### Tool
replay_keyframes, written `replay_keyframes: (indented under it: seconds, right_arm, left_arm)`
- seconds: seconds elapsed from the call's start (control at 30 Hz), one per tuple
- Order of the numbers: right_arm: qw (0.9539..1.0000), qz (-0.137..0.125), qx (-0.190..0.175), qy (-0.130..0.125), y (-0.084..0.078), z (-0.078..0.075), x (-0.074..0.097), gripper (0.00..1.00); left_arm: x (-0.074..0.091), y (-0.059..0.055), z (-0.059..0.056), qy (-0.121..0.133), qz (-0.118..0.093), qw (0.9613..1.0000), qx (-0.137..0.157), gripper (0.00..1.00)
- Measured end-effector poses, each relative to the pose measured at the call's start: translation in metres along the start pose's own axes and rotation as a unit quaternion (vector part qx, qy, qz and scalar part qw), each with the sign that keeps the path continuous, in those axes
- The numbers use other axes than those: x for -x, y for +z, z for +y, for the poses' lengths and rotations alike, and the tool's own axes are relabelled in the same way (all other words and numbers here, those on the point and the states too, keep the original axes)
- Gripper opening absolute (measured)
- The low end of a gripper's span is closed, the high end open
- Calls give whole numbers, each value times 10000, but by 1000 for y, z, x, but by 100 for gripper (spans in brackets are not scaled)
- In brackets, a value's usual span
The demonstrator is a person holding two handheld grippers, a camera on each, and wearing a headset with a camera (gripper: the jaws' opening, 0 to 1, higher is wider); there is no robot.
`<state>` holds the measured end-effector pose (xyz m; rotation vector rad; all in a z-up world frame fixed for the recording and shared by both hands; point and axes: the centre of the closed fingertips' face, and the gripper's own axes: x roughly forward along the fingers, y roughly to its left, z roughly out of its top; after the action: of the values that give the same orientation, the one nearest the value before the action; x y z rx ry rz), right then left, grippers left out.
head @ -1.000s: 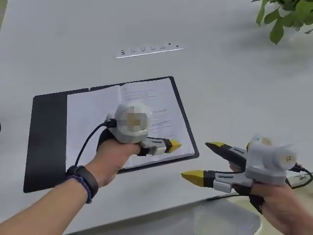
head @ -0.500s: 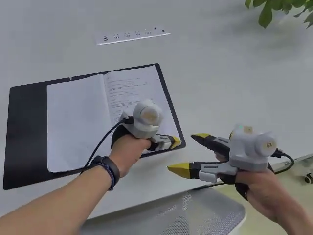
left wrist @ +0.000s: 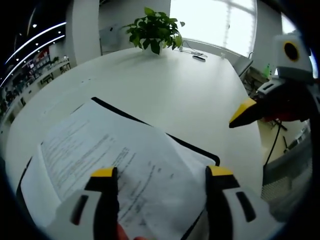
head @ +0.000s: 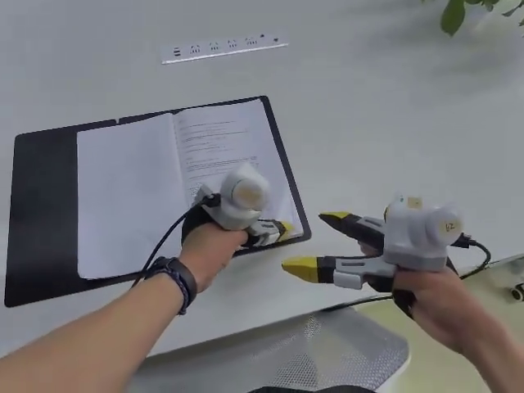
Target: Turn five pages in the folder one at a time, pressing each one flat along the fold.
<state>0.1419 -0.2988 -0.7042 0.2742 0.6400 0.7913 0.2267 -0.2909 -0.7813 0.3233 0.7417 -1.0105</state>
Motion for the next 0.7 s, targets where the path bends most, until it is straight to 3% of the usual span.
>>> replay_keyframes:
  seconds: [0.27,0.4,0.57,0.7]
  right_arm:
    - [9995,-165,-202,156,13,-19,-21,74]
    - [9992,-168,-291,203,20,-27,-23,72]
    - [9965,-444,-676,226,32,-41,-30,68]
    - [9963,-354,-724,289,31,-42,-40,66]
  left_arm:
    - [2,2,2,-49,-78,9999,134,68]
    - [2,2,3,-73,-90,9998,131,66]
    - [2,2,4,-102,-119,9998,128,65]
    - [2,3,4,-130,-130,9997,166,66]
